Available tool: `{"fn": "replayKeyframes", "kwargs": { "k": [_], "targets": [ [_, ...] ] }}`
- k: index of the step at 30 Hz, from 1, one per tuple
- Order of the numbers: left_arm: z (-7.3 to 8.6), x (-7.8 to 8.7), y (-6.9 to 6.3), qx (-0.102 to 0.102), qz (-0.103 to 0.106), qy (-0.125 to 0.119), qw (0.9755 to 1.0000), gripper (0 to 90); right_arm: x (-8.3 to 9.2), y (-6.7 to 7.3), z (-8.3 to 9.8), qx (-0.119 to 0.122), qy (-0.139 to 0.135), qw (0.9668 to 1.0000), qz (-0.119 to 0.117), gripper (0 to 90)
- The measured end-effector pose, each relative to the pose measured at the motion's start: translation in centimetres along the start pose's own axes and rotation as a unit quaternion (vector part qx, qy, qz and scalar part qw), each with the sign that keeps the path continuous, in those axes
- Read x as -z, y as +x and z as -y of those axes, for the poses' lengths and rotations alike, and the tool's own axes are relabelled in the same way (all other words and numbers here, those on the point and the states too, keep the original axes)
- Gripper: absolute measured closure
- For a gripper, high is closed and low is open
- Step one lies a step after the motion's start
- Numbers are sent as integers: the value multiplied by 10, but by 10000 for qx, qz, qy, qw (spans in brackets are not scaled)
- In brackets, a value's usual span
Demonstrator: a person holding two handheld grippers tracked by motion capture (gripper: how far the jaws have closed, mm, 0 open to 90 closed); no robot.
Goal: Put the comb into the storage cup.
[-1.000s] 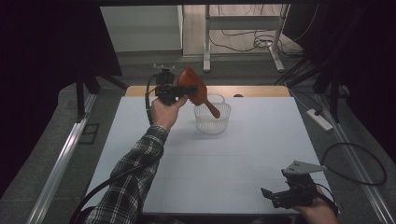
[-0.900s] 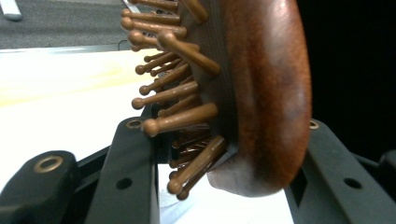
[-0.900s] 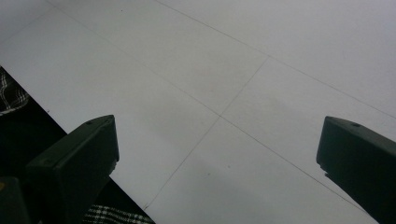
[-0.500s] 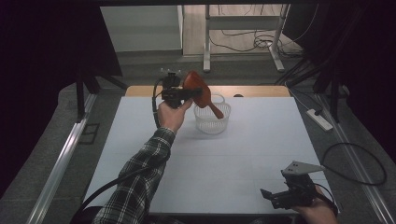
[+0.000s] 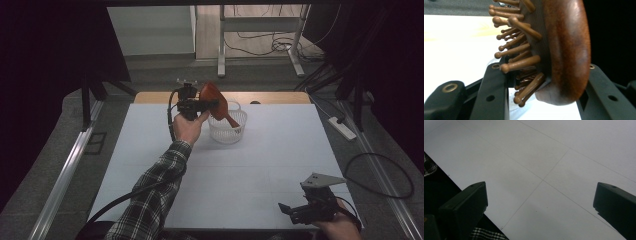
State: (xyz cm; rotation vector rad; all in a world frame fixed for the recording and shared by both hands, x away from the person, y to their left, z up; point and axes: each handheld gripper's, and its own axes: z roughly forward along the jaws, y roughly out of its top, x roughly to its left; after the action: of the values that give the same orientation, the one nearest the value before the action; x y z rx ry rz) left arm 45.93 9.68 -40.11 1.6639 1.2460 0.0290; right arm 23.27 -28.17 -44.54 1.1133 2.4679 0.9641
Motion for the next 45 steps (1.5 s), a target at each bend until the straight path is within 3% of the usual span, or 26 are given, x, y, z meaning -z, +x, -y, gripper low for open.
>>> {"fn": "replayKeyframes", "kwargs": {
  "k": [20,37,45],
  "targets": [
    [15,-13,13,246,-44,96,9996,600,-1,1,0,35,87,10000,19,1],
    [21,-15,20,402,-11,32,9992,580,-2,1,0,42,100,9999,24,2],
    [23,-15,30,656,55,76,9978,543,-2,1,-1,53,128,9999,19,1]
  ]
}}
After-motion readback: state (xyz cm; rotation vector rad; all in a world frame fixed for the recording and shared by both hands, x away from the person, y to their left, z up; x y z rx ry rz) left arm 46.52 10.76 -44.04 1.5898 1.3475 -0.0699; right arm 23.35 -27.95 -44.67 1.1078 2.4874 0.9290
